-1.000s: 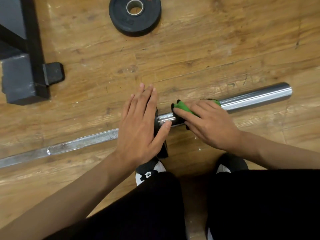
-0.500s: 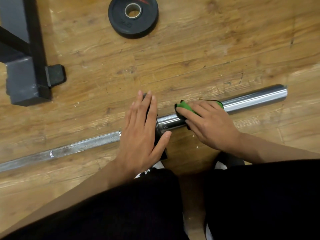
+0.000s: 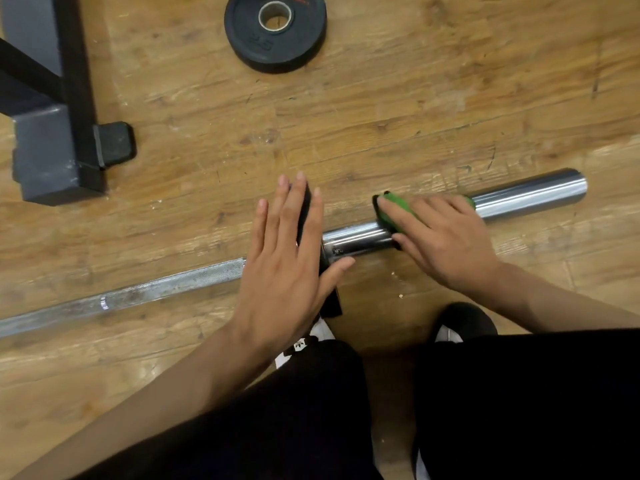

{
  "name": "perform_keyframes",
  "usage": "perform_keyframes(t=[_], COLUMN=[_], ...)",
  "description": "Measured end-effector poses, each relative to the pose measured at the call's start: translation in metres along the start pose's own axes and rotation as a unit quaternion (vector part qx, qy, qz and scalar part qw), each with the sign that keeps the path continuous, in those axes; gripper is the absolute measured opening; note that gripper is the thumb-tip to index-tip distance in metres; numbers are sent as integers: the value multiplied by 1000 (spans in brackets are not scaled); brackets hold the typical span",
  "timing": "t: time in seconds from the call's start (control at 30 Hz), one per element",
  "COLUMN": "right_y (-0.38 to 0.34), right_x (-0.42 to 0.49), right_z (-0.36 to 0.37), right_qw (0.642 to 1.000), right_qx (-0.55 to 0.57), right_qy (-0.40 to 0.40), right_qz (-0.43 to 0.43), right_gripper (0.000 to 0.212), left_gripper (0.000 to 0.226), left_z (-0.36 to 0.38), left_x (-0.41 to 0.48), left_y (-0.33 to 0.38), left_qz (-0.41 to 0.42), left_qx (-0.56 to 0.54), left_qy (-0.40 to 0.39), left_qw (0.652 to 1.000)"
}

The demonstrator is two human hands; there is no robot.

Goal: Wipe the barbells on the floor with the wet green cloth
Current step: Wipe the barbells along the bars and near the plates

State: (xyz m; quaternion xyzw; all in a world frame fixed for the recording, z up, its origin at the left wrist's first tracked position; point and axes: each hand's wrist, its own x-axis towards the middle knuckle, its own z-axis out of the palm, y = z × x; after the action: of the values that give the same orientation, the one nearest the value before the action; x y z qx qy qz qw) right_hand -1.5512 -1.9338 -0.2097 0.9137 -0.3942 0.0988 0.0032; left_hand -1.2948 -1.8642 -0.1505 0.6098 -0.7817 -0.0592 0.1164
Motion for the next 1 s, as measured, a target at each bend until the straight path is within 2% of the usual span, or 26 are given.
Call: perform_keyframes(t=[0.1, 0.17, 0.2, 0.33, 0.43, 0.5, 0.57, 0.67, 0.8, 0.93, 1.0], right_y=[5, -13, -24, -67, -53, -27, -4, -23, -73, -31, -3], right_x=[-3, 8, 16, 40, 53, 51, 44, 59, 93, 88, 78], right_z=[2, 8, 11, 27, 26, 24, 22, 24, 37, 35, 32], right_qw=[994, 986, 985, 997, 999, 999, 995, 982, 992, 997, 994], right_qx=[6, 21, 31, 44, 42, 32, 12, 16, 52, 3, -13], right_qy=[25, 43, 48, 21, 4, 1, 14, 41, 33, 57, 58], right_qz=[107, 162, 163, 55, 11, 37, 100, 183, 111, 44, 87], right_gripper=[48, 50, 53, 56, 57, 59, 59, 57, 57, 52, 53], left_gripper=[69, 71, 73, 68, 72, 75, 76, 73, 75, 75, 76], left_z=[1, 5, 8, 10, 5, 4, 7, 11, 6, 6, 8], left_x=[5, 6, 5, 17, 31, 34, 33, 34, 55, 59, 61], left_y=[-3, -1, 0, -3, -12, -16, -18, -21, -31, -35, -33], left_qz=[-23, -19, -12, -29, -50, -63, -64, -71, -100, -33, -21], left_qx=[-34, -49, -54, -90, -83, -90, -101, -130, -135, -65, -78], left_qy=[48, 45, 35, 33, 50, 57, 57, 58, 55, 54, 48], left_qw=[998, 998, 998, 995, 994, 992, 991, 987, 984, 996, 996])
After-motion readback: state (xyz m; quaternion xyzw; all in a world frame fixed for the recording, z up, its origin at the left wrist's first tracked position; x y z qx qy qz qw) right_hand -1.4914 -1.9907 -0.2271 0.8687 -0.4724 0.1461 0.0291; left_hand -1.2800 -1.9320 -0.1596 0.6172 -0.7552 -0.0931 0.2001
